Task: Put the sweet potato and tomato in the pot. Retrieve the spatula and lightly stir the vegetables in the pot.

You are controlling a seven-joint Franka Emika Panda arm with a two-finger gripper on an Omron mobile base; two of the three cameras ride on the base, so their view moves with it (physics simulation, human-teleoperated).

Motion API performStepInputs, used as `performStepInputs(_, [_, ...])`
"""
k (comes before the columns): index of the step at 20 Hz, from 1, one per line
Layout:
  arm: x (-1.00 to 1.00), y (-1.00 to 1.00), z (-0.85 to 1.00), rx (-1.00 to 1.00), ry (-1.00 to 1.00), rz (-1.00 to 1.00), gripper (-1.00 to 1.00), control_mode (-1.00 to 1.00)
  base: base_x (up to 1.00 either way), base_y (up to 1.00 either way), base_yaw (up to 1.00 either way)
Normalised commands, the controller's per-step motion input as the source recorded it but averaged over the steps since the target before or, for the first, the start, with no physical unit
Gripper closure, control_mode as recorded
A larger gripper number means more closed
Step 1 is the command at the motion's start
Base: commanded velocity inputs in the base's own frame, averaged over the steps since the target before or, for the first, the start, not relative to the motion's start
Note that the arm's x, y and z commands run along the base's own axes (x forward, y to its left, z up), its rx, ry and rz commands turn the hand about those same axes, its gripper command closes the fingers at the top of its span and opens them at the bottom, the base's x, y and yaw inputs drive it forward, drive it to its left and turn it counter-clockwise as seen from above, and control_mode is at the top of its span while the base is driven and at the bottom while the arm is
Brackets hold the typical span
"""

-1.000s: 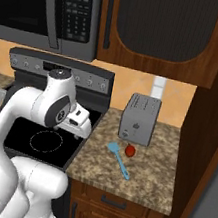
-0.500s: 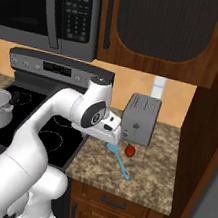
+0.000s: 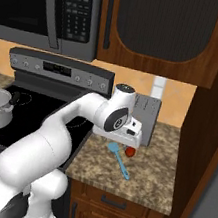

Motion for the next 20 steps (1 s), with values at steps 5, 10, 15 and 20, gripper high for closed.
performStepInputs(5, [0.52,-0.37,-0.32,0.00,0.00,0.03,-1.00,-1.00,0.00,0.00,0.00])
performStepInputs(10, [0.55,-0.24,-0.31,0.00,0.00,0.02,-1.00,-1.00,0.00,0.00,0.00])
performStepInputs(15, [0.55,-0.09,-0.32,0.00,0.00,0.02,-1.00,-1.00,0.00,0.00,0.00])
performStepInputs(20, [0.44,-0.04,-0.40,0.00,0.00,0.03,-1.00,-1.00,0.00,0.00,0.00])
